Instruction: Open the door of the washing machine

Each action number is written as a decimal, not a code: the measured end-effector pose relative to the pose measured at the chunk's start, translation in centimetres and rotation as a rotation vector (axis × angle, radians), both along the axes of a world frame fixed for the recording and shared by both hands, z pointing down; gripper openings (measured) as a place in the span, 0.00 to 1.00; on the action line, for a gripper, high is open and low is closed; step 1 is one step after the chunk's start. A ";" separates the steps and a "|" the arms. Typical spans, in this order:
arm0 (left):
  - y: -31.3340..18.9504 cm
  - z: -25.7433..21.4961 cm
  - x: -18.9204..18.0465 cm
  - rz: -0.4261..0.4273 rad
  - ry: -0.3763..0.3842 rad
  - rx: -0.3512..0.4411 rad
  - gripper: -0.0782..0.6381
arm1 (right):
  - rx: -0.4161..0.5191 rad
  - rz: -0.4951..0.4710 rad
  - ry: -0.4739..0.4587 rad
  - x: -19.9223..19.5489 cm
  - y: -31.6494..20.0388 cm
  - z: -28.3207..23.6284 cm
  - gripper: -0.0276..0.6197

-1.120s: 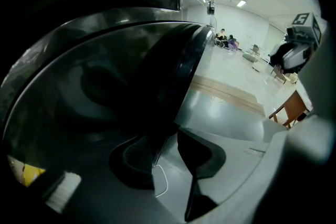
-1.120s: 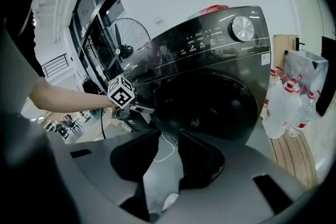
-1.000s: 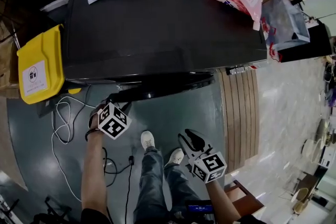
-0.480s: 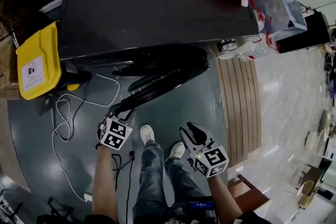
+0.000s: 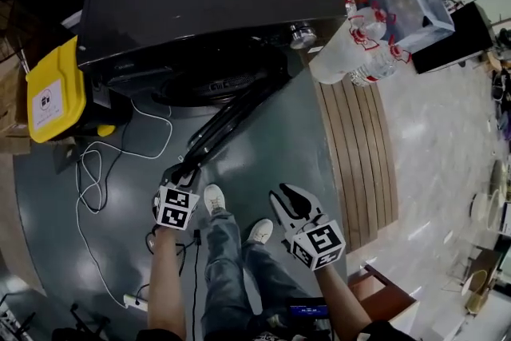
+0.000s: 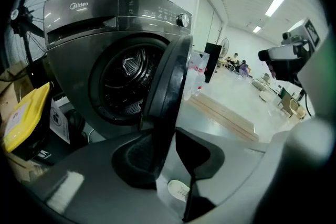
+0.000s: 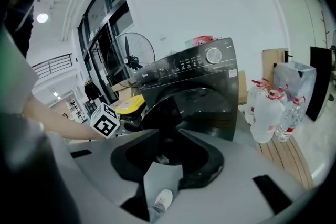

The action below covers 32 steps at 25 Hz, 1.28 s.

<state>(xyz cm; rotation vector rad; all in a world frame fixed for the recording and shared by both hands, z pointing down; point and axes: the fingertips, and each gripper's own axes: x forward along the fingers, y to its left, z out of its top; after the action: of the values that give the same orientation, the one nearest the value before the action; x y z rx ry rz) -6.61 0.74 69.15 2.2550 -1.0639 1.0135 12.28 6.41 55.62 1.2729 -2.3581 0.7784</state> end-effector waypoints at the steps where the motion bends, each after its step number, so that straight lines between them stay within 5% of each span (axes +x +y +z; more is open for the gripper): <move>1: 0.7 0.0 0.5 -0.014 -0.006 -0.003 0.25 | 0.001 0.007 0.001 0.8 0.7 -0.2 0.21; 7: 4.8 -0.2 4.4 -0.042 -0.007 -0.047 0.24 | -0.020 0.047 0.011 4.4 4.2 -0.4 0.21; 21: 13.9 -0.6 18.4 0.147 0.106 -0.129 0.28 | -0.048 0.120 0.080 7.4 7.9 1.0 0.05; 32: 16.6 -1.0 25.9 0.254 0.189 -0.199 0.28 | -0.045 0.178 0.107 9.5 9.4 0.0 0.05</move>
<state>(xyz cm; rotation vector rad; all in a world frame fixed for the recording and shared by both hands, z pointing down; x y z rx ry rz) 19.24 17.30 68.13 2.3038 -0.5820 0.9343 21.82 15.83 55.65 1.4814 -2.1534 0.7905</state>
